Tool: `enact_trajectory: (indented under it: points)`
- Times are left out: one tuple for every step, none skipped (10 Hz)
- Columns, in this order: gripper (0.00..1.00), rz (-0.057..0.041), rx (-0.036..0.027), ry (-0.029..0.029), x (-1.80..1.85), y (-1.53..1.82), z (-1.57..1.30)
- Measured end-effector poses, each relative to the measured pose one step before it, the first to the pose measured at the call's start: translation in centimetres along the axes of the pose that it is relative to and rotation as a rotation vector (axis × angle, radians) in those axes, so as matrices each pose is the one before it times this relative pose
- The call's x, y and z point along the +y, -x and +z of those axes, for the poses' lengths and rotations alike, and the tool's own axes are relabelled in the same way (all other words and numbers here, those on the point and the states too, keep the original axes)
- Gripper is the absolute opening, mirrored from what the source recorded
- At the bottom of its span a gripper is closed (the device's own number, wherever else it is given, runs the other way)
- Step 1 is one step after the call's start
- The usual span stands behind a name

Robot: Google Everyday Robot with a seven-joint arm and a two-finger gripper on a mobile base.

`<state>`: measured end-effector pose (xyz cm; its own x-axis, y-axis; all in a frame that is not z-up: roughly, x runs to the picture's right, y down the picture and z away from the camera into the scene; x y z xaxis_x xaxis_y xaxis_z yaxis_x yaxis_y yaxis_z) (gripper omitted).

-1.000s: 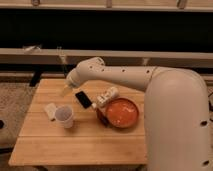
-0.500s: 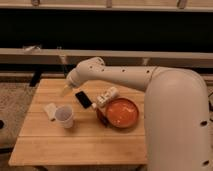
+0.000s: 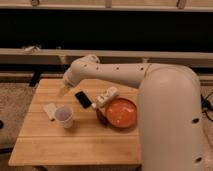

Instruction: Place the white sponge in the ceramic cup

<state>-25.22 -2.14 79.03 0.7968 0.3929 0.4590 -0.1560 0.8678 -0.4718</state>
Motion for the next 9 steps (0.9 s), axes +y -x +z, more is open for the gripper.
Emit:
enact_trajectory:
  points:
    - [0.8,-0.02855,0.03149,0.0157,0.11,1.638,1.245]
    - [0.8,-0.02315,0.02651,0.01622,0.091,1.313,1.083]
    - [0.8,-0.02695,0.03378,0.02508,0.291,1.47,1.308]
    - [0.8,-0.03239,0.03424,0.03107,0.662,1.491,1.519]
    - [0.8,-0.02286,0.02905,0.02664,0.543,0.737,1.255]
    - [0.8,-0.01337,0.02756,0.02677,0.479,0.111,1.238]
    - [0.8,-0.0064,0.02014,0.0256,0.601,-0.057,1.054]
    - [0.8,-0.00309,0.025,0.03084,0.781,-0.355,1.422]
    - [0.8,0.00058,0.01368,0.01958,0.44,-0.215,0.829]
